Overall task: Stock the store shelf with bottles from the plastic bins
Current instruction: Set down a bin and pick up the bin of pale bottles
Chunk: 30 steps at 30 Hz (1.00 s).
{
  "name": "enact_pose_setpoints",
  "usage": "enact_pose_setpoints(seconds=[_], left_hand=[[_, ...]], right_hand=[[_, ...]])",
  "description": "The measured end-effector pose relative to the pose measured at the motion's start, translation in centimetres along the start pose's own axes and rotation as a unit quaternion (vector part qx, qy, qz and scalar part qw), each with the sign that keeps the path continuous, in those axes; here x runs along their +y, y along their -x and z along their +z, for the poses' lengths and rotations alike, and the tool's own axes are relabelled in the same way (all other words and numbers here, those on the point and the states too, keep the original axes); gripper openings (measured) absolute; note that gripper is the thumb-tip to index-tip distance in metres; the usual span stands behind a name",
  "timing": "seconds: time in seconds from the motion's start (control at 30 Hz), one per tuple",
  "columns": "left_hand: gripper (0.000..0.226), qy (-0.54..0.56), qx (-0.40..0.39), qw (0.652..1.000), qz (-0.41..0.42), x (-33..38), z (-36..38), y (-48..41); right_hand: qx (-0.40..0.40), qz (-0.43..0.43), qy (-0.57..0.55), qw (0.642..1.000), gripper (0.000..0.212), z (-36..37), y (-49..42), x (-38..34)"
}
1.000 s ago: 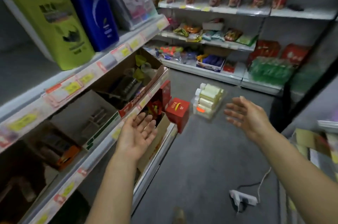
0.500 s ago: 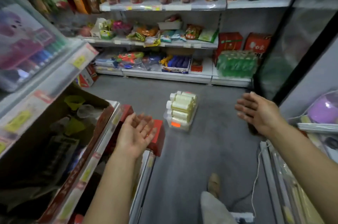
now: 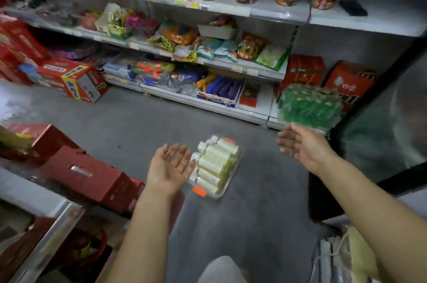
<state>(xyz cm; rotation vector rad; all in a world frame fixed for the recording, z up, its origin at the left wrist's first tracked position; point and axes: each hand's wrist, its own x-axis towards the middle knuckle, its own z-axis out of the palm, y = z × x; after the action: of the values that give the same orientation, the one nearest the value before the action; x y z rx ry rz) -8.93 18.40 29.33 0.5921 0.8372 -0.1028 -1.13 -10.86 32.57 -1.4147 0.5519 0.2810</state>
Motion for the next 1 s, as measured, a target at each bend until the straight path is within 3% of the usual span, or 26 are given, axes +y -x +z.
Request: enact_pose_setpoints(seconds=[0.57, 0.87, 1.0], left_hand=[[0.023, 0.138, 0.178, 0.974, 0.022, 5.5, 5.9, -22.5], [0.025, 0.213, 0.302, 0.929, 0.007, 3.8, 4.2, -29.8], [0.023, 0.243, 0.35, 0.905, 0.004, 0.4, 3.2, -32.5]], right_hand=[[-0.15, 0.081, 0.17, 0.971, 0.015, 15.9, -31.9, -8.5], [-0.219, 0.122, 0.315, 0.915, 0.009, 22.6, -44.0, -5.2], [-0.24, 0.158, 0.37, 0.883, 0.017, 23.9, -49.0, -2.3]])
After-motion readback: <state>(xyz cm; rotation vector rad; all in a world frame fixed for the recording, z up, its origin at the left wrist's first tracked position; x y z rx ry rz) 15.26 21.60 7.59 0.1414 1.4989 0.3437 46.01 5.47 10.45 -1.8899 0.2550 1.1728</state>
